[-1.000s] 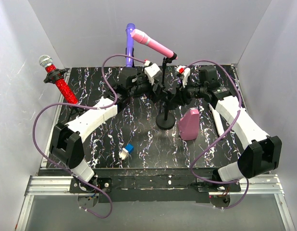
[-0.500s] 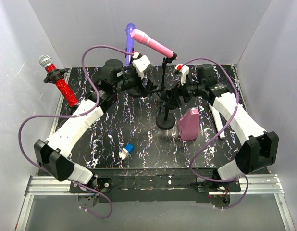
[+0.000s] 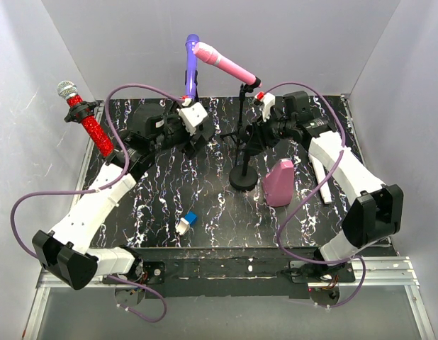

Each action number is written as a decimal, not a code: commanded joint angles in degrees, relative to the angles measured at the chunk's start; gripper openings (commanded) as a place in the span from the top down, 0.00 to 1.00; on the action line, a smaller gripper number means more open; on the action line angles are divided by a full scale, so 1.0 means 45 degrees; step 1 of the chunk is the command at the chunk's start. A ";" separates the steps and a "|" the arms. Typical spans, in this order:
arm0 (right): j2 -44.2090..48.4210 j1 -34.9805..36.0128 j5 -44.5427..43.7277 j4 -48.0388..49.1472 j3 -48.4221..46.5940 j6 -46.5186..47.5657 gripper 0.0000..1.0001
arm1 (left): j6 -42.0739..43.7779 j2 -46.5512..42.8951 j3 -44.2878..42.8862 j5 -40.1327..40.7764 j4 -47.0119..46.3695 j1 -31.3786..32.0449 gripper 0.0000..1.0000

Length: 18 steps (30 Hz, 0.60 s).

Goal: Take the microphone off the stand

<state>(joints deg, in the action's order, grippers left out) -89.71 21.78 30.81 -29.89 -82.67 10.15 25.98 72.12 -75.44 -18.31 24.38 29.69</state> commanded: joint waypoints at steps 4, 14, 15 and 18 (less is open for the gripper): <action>0.1634 -0.0113 -0.1943 0.0900 0.1008 0.0282 0.80 | 0.0126 -0.0304 0.0007 0.0103 0.0402 -0.0173 0.19; 0.2417 -0.0659 -0.3720 0.3086 0.2220 0.0050 0.89 | -0.0382 0.0185 -0.0091 -0.0112 -0.0106 -0.0251 0.19; 0.2339 -0.0796 -0.3760 0.3223 0.2200 -0.0067 0.89 | -0.0401 0.0166 -0.0130 -0.0112 -0.0028 -0.0251 0.19; 0.2027 -0.1148 -0.4188 0.3633 0.2103 -0.0536 0.90 | -0.0577 0.0087 -0.0169 0.0005 0.0070 -0.0270 0.18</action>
<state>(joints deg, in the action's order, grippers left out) -80.73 18.87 17.17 -22.13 -72.25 9.54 24.71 73.54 -75.44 -18.04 24.88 28.93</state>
